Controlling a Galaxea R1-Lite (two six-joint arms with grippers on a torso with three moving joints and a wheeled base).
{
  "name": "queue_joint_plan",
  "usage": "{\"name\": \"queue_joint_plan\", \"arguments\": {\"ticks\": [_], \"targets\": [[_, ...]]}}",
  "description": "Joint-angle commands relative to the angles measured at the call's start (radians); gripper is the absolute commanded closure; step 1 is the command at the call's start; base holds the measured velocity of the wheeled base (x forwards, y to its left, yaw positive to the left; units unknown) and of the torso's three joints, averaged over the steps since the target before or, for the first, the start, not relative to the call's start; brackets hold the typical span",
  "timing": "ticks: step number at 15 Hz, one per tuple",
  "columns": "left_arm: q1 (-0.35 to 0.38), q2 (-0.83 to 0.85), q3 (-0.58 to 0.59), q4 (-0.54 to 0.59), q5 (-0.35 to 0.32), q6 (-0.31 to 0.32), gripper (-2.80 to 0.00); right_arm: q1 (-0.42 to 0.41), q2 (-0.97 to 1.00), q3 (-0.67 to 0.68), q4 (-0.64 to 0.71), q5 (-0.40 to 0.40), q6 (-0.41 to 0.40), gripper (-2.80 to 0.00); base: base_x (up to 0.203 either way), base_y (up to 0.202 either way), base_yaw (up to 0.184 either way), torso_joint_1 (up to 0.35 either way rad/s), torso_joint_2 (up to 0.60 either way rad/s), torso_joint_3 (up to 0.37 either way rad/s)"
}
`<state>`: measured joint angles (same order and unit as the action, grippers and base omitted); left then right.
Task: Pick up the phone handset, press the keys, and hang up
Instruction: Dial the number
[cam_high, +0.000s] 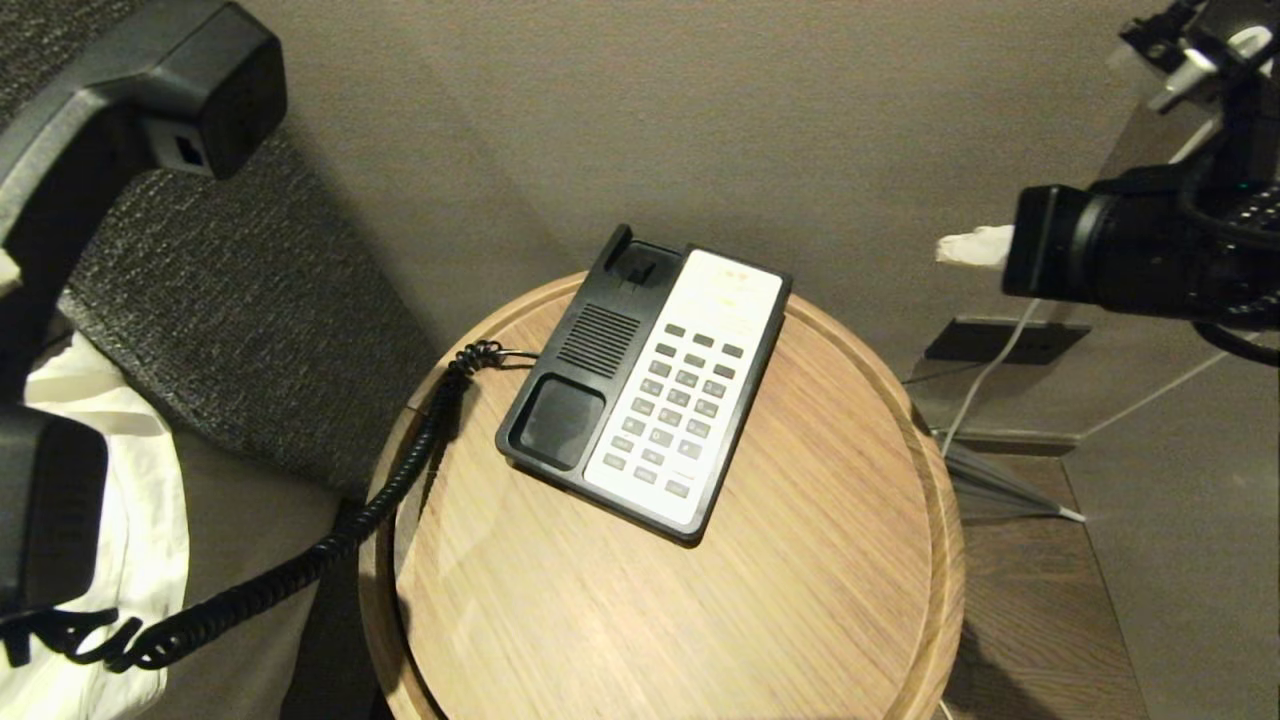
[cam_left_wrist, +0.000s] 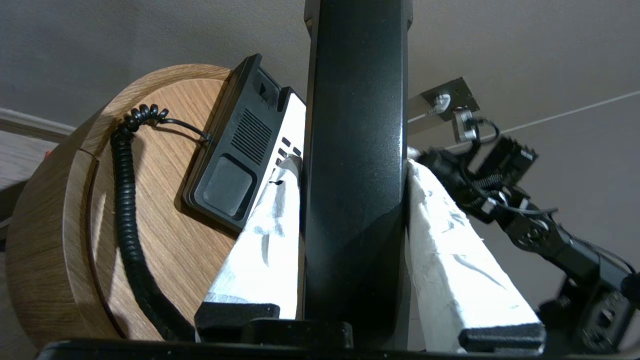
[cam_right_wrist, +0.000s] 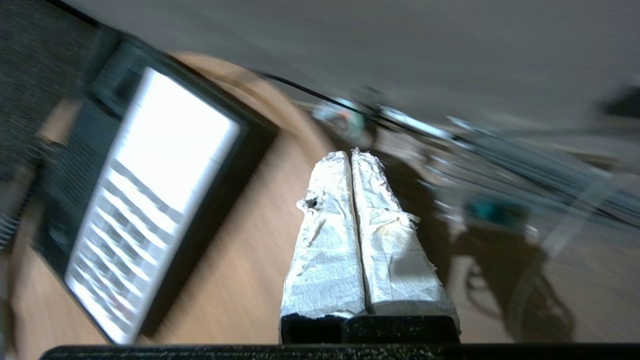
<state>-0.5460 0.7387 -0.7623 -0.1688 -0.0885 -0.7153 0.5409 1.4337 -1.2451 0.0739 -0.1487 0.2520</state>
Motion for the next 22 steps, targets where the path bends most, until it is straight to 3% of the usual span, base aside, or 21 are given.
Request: {"name": "queue_joint_plan", "arguments": {"ticks": [1,5,9,16,22], "targets": [[0.0,0.002,0.005,-0.001,0.0,-0.006,0.0,0.112,0.12,-0.06,-0.004,-0.042,0.021,0.0,0.0,0.0,0.0,0.0,0.0,0.0],[0.0,0.001,0.006,-0.001,0.0,-0.012,0.0,0.256,0.137,-0.101,0.016,-0.044,0.098,0.0,0.0,0.0,0.0,0.0,0.0,0.0],[0.0,-0.002,0.006,-0.001,-0.003,-0.039,0.0,0.344,0.137,-0.096,0.045,-0.046,0.131,0.0,0.0,0.0,0.0,0.0,0.0,0.0],[0.0,-0.005,0.006,-0.005,-0.002,-0.039,0.0,0.353,0.187,-0.081,0.042,-0.103,0.142,0.0,0.0,0.0,0.0,0.0,0.0,0.0],[0.0,-0.005,0.006,-0.005,-0.002,-0.039,0.0,0.362,0.194,-0.071,0.071,-0.107,0.145,0.0,0.0,0.0,0.0,0.0,0.0,0.0]]}}
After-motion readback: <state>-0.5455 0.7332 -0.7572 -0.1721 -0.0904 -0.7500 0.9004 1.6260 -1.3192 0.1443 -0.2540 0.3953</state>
